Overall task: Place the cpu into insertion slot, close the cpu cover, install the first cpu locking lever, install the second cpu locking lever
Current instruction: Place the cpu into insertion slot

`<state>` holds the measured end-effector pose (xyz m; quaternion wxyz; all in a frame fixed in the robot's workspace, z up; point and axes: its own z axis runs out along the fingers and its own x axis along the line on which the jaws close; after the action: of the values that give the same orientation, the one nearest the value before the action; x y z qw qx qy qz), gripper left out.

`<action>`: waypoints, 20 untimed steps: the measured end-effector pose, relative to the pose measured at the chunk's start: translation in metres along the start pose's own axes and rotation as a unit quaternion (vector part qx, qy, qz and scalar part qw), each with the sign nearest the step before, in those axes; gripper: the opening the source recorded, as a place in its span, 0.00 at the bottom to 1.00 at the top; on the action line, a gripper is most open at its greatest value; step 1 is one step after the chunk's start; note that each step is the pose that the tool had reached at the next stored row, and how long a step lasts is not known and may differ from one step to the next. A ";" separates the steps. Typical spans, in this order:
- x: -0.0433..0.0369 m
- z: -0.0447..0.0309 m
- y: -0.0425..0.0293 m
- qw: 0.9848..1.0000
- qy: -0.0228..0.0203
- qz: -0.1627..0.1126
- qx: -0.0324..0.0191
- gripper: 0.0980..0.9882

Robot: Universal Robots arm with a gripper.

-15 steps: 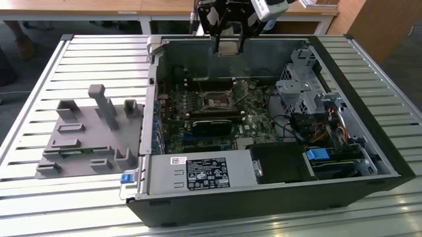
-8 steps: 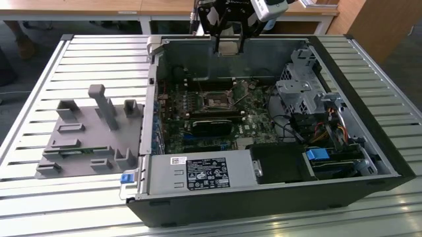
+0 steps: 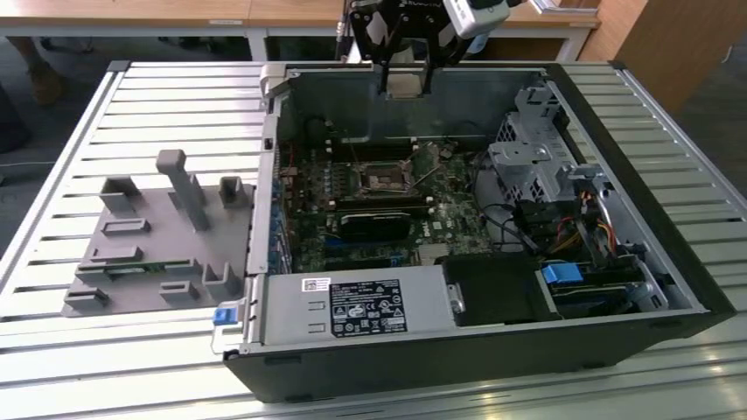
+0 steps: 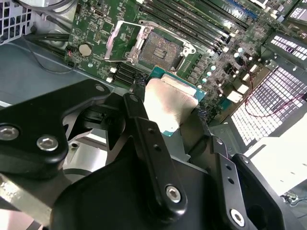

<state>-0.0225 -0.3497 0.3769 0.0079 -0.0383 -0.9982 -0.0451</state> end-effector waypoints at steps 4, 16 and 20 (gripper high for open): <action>0.0000 0.0000 0.0000 1.000 0.000 0.004 0.000 0.50; 0.0000 0.0000 0.0000 1.000 -0.001 0.017 0.000 0.50; 0.0000 0.0000 0.0000 1.000 -0.002 0.022 0.000 0.50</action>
<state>-0.0225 -0.3497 0.3769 0.0070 -0.0603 -0.9971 -0.0452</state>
